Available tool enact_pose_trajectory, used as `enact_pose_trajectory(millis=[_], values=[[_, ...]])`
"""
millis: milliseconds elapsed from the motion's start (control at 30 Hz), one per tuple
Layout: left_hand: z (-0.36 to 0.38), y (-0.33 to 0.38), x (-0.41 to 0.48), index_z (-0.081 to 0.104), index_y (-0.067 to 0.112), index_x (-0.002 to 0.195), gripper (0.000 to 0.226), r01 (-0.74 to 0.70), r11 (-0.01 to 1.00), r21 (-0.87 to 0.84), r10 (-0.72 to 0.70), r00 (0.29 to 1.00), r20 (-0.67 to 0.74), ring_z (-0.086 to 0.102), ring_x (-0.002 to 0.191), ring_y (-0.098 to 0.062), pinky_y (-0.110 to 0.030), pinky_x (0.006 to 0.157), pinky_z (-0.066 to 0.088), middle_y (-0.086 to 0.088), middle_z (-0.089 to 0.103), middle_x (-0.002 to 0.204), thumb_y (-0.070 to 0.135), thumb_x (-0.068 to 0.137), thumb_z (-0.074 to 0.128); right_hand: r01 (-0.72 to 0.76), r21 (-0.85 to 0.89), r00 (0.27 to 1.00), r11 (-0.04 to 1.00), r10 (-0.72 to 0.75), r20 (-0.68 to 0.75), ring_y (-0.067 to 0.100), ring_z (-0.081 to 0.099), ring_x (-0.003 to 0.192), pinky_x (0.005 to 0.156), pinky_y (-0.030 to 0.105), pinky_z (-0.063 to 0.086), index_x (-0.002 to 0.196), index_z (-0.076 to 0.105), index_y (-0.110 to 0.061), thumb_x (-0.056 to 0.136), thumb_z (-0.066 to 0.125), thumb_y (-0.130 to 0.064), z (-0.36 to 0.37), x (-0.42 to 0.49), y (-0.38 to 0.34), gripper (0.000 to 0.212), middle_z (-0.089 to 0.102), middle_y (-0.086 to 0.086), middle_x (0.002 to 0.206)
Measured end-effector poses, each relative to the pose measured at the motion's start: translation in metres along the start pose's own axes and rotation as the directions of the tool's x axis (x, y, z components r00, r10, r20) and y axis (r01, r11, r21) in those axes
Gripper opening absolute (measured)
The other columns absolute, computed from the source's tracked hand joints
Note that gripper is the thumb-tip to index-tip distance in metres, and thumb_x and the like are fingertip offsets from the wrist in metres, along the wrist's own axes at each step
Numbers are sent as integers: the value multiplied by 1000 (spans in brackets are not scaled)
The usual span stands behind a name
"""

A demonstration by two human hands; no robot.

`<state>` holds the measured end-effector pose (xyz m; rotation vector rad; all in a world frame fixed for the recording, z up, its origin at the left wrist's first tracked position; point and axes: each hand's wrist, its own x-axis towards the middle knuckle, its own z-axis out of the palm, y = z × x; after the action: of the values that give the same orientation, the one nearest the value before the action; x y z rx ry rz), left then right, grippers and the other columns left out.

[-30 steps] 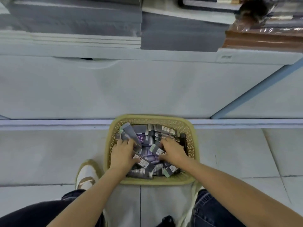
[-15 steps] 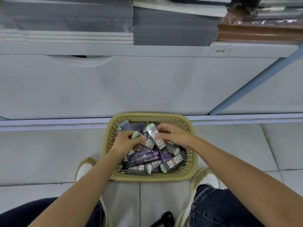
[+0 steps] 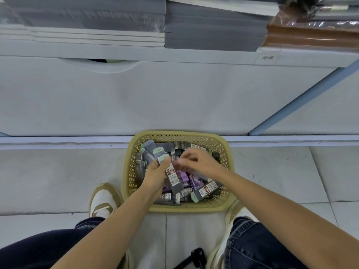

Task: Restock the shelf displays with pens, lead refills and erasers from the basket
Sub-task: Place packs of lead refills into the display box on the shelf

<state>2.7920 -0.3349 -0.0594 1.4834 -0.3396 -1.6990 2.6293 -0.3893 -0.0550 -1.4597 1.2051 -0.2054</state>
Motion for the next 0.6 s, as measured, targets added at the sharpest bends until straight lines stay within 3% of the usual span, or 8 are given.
enact_pose_trajectory(millis=[100, 200, 300, 433, 600], values=[[-8, -1, 6, 58, 8, 94, 14, -4, 1000, 4, 4, 998, -55, 68, 61, -23, -35, 57, 59, -7, 70, 69, 19, 100, 52, -34, -191, 947, 981, -30, -321, 9, 61, 103, 99, 35, 49, 116, 58, -18, 86, 71, -30, -19, 9, 14, 35, 65, -5, 113], [-12, -4, 7, 55, 10, 85, 18, 8, 1000, 18, -7, 998, -62, 58, 49, -18, -31, 50, 52, -4, 61, 58, 18, 101, 50, -144, -398, 966, 906, 41, -256, 23, 44, 131, 111, 40, 36, 140, 40, -14, 80, 76, -38, -21, 16, 34, 75, 47, 6, 142], [-11, -6, 7, 53, 9, 88, 16, 10, 1000, 20, -9, 998, -58, 53, 48, -17, -33, 52, 50, -5, 58, 59, 15, 101, 49, -226, -585, 969, 779, 116, -220, 28, 30, 137, 113, 43, 30, 149, 26, -14, 75, 72, -56, -10, 25, 51, 97, 32, 9, 149], [-10, -7, 10, 52, 8, 89, 13, 19, 999, 41, -16, 998, -63, 52, 51, -18, -37, 60, 50, -7, 56, 63, 14, 101, 50, -214, -644, 964, 735, 53, -260, 27, 34, 128, 106, 39, 32, 143, 36, -16, 74, 72, -58, -10, 35, 57, 88, 38, 9, 139], [-12, -10, 14, 51, 8, 94, 8, 19, 996, 87, -15, 999, -46, 53, 50, -16, -34, 57, 50, -4, 58, 60, 14, 100, 51, -140, -670, 975, 729, -17, -223, 24, 53, 108, 90, 34, 42, 129, 47, -16, 74, 75, -54, -13, 36, 57, 73, 55, 7, 122]])
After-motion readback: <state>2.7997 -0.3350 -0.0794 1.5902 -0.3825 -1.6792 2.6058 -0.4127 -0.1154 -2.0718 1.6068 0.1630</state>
